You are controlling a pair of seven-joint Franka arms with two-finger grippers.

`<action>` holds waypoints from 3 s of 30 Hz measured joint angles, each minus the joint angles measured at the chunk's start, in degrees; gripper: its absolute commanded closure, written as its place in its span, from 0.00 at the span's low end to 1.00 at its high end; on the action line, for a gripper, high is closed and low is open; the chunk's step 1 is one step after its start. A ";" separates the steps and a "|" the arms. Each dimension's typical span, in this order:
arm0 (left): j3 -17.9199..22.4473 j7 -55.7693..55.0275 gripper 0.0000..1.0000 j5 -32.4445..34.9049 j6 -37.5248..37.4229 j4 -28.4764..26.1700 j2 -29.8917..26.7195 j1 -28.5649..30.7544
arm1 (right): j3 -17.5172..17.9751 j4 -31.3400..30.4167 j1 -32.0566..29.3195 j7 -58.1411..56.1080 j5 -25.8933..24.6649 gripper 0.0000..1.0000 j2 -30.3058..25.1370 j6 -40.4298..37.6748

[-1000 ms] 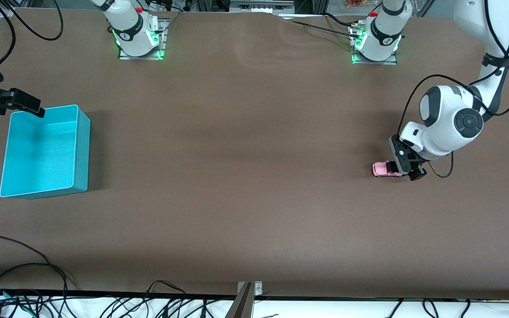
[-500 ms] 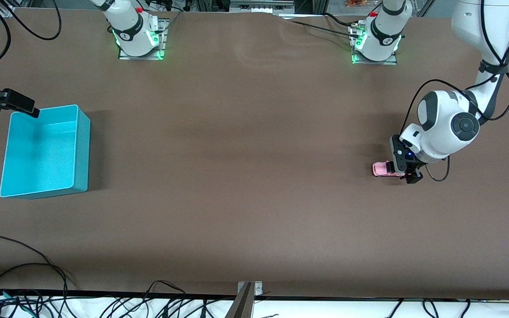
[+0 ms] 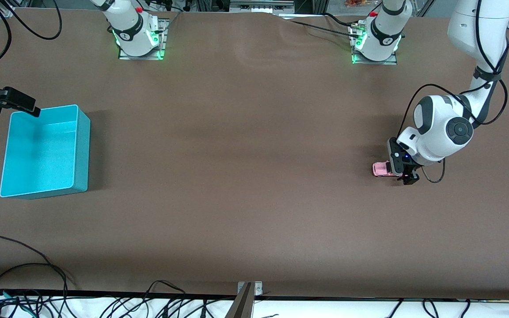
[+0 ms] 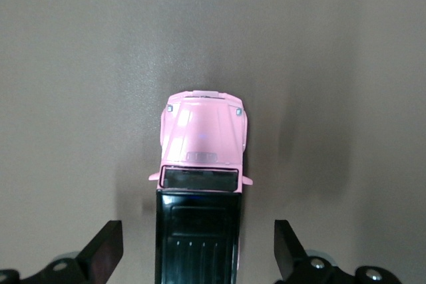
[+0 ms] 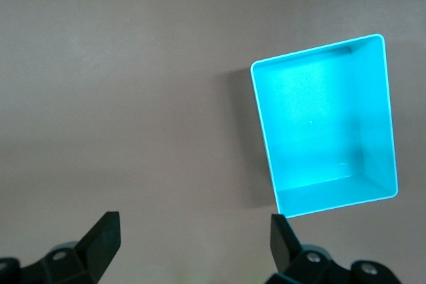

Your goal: Wind and store pink jeep toy

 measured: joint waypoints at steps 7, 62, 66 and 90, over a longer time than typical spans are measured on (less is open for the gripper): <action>0.00 0.00 1.00 -0.10 0.13 0.00 0.13 -0.01 | 0.00 0.01 0.00 0.00 0.01 0.00 0.00 0.00; 0.49 0.12 1.00 -3.90 -4.53 1.10 0.02 -5.45 | -0.43 0.26 -0.14 0.00 0.17 0.00 0.11 0.85; 1.47 1.16 1.00 -3.90 -4.53 1.06 0.02 -5.38 | -0.95 0.26 -0.15 -0.01 0.55 0.00 0.10 0.86; 4.90 11.87 1.00 -3.90 -3.33 1.07 0.32 -0.16 | -1.82 0.26 -0.11 -0.02 1.80 0.00 -0.02 0.85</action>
